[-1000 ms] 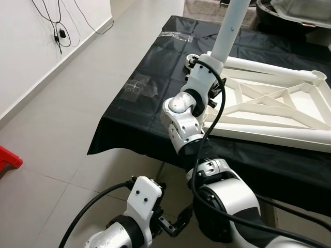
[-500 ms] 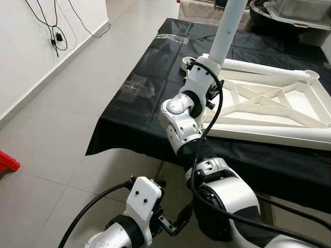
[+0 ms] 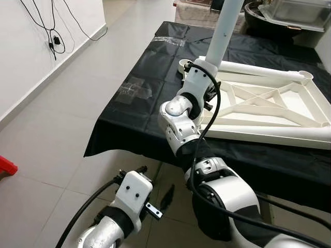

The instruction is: Building children table

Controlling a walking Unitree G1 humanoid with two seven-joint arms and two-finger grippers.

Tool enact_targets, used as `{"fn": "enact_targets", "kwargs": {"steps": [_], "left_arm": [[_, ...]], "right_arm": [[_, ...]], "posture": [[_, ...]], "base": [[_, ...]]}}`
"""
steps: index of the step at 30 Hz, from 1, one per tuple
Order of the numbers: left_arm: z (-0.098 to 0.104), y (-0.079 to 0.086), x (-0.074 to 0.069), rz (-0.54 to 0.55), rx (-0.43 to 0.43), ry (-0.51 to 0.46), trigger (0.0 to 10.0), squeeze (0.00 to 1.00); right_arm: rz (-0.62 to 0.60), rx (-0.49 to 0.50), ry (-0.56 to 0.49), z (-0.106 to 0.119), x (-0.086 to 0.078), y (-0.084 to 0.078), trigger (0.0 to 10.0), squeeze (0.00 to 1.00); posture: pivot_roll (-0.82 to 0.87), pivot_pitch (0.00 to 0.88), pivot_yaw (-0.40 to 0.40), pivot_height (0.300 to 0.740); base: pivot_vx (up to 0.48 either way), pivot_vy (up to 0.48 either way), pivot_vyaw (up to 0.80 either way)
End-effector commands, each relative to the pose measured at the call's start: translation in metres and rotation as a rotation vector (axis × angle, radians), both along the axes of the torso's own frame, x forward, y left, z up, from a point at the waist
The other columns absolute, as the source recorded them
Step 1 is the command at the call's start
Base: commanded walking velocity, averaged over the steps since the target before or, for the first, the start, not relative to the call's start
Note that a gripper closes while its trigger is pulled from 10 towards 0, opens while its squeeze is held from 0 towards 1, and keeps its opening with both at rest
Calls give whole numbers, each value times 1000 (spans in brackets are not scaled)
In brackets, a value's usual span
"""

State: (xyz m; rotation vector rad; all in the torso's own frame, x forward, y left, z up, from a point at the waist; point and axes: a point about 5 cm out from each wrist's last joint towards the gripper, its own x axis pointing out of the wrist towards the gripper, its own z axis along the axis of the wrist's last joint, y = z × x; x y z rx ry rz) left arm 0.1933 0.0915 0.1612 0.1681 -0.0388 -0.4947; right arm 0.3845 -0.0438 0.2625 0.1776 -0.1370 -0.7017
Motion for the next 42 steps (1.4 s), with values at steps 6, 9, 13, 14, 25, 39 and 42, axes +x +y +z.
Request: {"fn": "enact_targets", "kwargs": {"steps": [6,9,13,14,25,39,42], "left_arm": [[-8,-5,-4,-37,-13,22,10000,0],[-9,-6,-4,-36,-12,22,10000,0],[-11,-5,-4,-28,-10,23,10000,0],[-12,-4,-4,-26,-8,25,10000,0],[-17,-5,-5,-33,-4,33,10000,0],[-22,-3,-1,-32,1,35,10000,0],[-24,-2,1,-30,6,35,10000,0]], "right_arm": [[22,126,187,-40,-3,7,10000,286],[31,131,184,-39,-3,7,10000,1000],[49,142,177,-39,-2,8,10000,1000],[50,142,176,-39,-2,9,10000,1000],[81,153,170,-42,-2,10,10000,0],[254,140,147,-59,-7,1,10000,0],[302,154,130,-59,-11,4,10000,0]], "posture": [[88,160,-63,740],[88,158,-66,740],[89,155,-68,740],[88,152,-66,740],[85,138,-61,740],[79,113,-54,740],[79,106,-53,740]], "base": [[0,0,0],[0,0,0],[0,0,0],[0,0,0],[0,0,0],[0,0,0],[0,0,0]]}}
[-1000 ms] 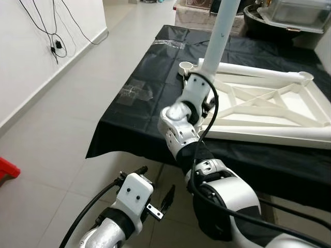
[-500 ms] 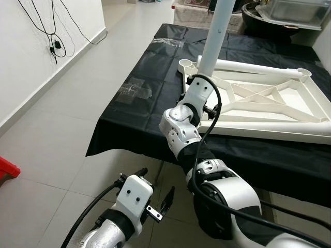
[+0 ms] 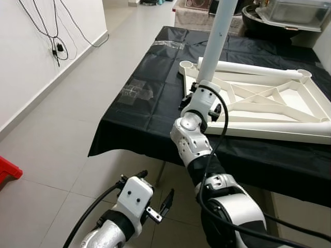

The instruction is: Building children table

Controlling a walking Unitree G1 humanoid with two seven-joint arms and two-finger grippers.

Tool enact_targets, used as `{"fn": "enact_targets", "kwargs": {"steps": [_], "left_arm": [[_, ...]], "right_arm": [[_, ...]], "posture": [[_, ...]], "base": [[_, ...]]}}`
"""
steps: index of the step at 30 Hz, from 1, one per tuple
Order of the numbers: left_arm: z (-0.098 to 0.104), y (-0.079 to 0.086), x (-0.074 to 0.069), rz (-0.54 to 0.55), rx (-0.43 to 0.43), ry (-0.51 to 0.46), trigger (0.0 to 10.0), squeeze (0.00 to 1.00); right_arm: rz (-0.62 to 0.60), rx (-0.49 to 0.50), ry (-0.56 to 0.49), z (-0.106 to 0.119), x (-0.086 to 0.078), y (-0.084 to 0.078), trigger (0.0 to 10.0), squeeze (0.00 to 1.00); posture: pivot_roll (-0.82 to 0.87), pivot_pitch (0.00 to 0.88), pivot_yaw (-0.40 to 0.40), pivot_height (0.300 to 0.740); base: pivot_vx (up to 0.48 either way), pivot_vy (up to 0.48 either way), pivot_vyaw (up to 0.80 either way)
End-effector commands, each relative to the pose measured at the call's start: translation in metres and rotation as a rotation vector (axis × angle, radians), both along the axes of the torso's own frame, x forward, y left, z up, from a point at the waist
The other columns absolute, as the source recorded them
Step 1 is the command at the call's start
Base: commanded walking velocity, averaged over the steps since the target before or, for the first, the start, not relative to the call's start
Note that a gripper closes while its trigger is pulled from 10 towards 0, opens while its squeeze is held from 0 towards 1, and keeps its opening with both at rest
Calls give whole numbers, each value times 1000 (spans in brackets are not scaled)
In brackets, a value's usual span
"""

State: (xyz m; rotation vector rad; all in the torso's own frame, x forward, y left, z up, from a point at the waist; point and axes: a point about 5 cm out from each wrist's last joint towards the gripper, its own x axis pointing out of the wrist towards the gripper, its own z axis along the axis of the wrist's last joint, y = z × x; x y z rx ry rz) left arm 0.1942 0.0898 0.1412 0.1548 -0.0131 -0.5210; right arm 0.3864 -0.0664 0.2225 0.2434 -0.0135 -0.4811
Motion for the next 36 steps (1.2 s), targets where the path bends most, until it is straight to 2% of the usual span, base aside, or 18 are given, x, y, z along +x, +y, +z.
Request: {"fn": "enact_targets", "kwargs": {"steps": [1,27,36], "left_arm": [[-4,0,0,-6,12,5,10000,0],[-8,3,7,13,11,-8,10000,0],[-9,3,8,19,8,-12,10000,0]], "right_arm": [[68,65,59,-19,-12,26,10000,0],[290,8,80,-33,-32,20,10000,0],[420,-6,117,-41,-43,18,10000,0]], "posture": [[79,106,-53,740],[69,100,-54,740],[60,102,-54,740]], "base": [[0,0,0],[0,0,0],[0,0,0]]}}
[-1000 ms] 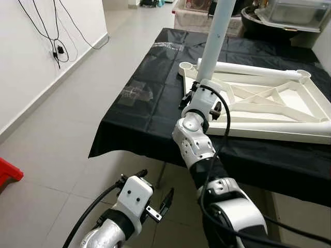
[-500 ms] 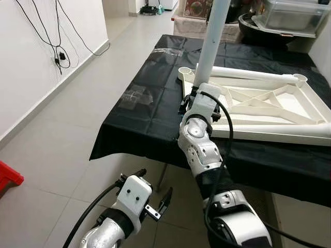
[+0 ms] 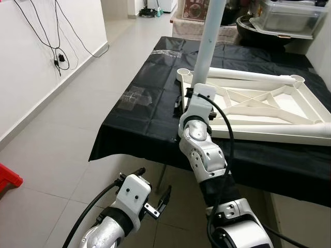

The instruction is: Building children table

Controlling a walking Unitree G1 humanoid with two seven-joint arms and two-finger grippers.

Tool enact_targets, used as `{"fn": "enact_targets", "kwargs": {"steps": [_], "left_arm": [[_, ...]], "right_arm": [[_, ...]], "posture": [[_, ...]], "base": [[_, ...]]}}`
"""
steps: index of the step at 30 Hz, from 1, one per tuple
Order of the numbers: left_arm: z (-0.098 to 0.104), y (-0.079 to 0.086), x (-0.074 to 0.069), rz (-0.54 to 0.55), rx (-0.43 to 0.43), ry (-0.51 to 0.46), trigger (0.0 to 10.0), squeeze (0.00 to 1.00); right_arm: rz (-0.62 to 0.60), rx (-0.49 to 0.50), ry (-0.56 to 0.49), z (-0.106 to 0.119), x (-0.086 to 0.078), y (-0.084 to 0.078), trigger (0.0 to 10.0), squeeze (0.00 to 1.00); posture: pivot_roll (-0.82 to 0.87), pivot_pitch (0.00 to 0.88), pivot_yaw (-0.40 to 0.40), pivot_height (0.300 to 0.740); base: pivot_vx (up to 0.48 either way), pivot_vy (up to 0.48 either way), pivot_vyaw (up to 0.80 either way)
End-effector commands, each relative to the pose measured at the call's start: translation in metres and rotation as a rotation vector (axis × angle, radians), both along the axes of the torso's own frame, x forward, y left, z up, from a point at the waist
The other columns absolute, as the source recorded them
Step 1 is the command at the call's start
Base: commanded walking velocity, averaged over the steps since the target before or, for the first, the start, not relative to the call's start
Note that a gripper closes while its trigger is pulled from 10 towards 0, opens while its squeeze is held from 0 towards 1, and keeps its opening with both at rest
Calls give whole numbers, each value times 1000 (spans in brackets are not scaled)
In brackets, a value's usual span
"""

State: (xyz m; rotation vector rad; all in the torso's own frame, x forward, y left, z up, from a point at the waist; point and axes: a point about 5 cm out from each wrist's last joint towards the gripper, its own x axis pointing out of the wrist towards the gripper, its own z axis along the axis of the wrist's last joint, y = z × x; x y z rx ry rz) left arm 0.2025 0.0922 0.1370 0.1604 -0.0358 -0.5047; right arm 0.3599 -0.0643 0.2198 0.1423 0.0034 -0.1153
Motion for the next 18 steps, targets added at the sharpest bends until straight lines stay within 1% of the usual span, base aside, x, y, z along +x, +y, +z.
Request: {"fn": "enact_targets", "kwargs": {"steps": [1,3,7,8,10,11,13,14,15,17,18], "left_arm": [[-5,0,0,4,8,12,10000,0],[-5,0,0,4,8,12,10000,0],[-5,0,1,5,6,13,10000,0],[-5,0,1,5,6,13,10000,0],[-5,1,1,7,6,14,10000,0],[-5,1,1,7,6,14,10000,0],[-6,2,2,11,8,15,10000,0],[-6,2,2,11,8,15,10000,0],[-7,3,3,17,9,16,10000,0],[-7,3,4,18,9,17,10000,0],[-7,4,4,30,13,18,10000,0]], "right_arm": [[52,68,141,-39,-18,15,10000,0],[51,65,142,-39,-19,15,10000,0],[46,37,162,-45,-25,3,10000,0],[46,37,162,-45,-25,3,10000,0],[42,17,179,-50,-29,-6,10000,0],[42,17,179,-50,-29,-6,10000,0],[34,-20,197,-57,-38,-19,10000,0],[34,-20,197,-57,-38,-19,10000,0],[36,-41,207,-62,-44,-28,10000,0],[38,-44,208,-63,-45,-30,10000,0],[75,-48,201,-65,-50,-34,10000,0]], "posture": [[60,102,-54,740],[60,102,-54,740],[53,103,-52,740],[53,103,-52,740],[52,103,-54,740],[52,103,-54,740],[48,100,-53,740],[48,100,-53,740],[46,96,-52,740],[46,96,-52,740],[44,91,-52,740]], "base": [[0,0,0],[0,0,0],[0,0,0],[0,0,0],[0,0,0],[0,0,0],[0,0,0],[0,0,0],[0,0,0],[0,0,0],[0,0,0]]}}
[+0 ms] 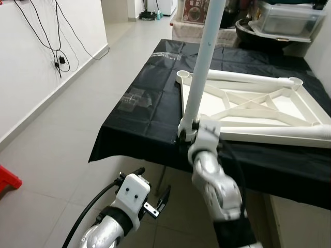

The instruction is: Building children table

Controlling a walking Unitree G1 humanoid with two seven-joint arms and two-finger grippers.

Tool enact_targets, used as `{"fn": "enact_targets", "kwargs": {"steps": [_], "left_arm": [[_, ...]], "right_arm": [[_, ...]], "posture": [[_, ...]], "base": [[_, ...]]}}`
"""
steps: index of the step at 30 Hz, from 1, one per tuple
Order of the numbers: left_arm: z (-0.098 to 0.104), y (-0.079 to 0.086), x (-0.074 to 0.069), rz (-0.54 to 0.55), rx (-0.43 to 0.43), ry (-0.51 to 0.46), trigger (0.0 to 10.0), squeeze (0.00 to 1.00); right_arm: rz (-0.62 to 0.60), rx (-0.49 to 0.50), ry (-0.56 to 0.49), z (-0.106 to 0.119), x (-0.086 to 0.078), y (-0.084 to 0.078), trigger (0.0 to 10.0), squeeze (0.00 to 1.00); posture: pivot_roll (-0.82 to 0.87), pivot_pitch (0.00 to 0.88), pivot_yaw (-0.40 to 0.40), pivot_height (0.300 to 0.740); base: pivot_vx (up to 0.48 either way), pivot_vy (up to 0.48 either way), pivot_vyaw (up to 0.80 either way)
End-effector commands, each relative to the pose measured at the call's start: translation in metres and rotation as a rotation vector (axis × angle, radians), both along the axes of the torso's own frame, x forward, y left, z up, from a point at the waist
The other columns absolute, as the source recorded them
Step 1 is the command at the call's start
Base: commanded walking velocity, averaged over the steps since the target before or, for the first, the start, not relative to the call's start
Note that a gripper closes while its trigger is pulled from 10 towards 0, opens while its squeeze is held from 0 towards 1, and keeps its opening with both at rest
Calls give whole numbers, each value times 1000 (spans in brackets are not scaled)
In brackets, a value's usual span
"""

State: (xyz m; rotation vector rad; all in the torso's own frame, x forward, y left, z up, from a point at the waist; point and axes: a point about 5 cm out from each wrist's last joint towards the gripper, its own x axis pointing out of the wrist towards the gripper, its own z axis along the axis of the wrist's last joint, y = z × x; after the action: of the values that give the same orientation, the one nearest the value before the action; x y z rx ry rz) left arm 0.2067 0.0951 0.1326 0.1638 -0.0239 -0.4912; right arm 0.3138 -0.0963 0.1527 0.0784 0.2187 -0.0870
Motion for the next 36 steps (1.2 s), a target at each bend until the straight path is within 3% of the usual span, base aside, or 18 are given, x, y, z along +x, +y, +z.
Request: {"fn": "enact_targets", "kwargs": {"steps": [1,3,5,7,9,13,16,19,20,26,30,36], "left_arm": [[-3,1,0,15,7,8,10000,0],[-5,8,0,63,-1,24,10000,0],[-5,8,0,63,-1,24,10000,0],[-6,14,0,111,-12,41,10000,0],[-8,17,-1,144,-30,59,10000,0],[-9,20,-3,174,-44,80,10000,0],[-15,28,-7,258,-64,117,10000,0],[-15,28,-7,258,-64,117,10000,0],[-23,34,-9,315,-57,140,10000,0],[-31,35,-7,336,-55,168,10000,0],[-36,35,-3,342,-59,180,10000,0],[-41,34,1,333,-68,195,10000,0]], "right_arm": [[31,7,-14,2,-4,-2,10000,0],[141,-41,-69,-9,-26,-22,10000,0],[141,-41,-69,-9,-26,-22,10000,0],[188,-64,-77,-18,-42,-35,10000,0],[192,-77,-69,-23,-48,-39,10000,0],[197,-75,-59,-28,-53,-43,10000,0],[196,-76,-45,-34,-59,-52,10000,0],[196,-76,-45,-34,-59,-52,10000,0],[196,-77,-33,-39,-61,-57,10000,0],[227,-65,-34,-44,-63,-53,10000,0],[258,-63,-40,-47,-65,-43,10000,0],[261,-77,-20,-55,-63,-40,10000,0]], "posture": [[44,91,-52,740],[38,80,-47,740],[38,80,-47,740],[40,71,-47,740],[42,60,-46,740],[46,51,-44,740],[44,27,-43,740],[44,27,-43,740],[45,3,-49,740],[45,0,-46,740],[35,0,-42,740],[27,0,-36,740]], "base": [[0,0,0],[0,0,0],[0,0,0],[0,0,0],[0,0,0],[0,0,0],[0,0,0],[0,0,0],[0,0,-663],[0,0,-731],[0,0,0],[0,0,0]]}}
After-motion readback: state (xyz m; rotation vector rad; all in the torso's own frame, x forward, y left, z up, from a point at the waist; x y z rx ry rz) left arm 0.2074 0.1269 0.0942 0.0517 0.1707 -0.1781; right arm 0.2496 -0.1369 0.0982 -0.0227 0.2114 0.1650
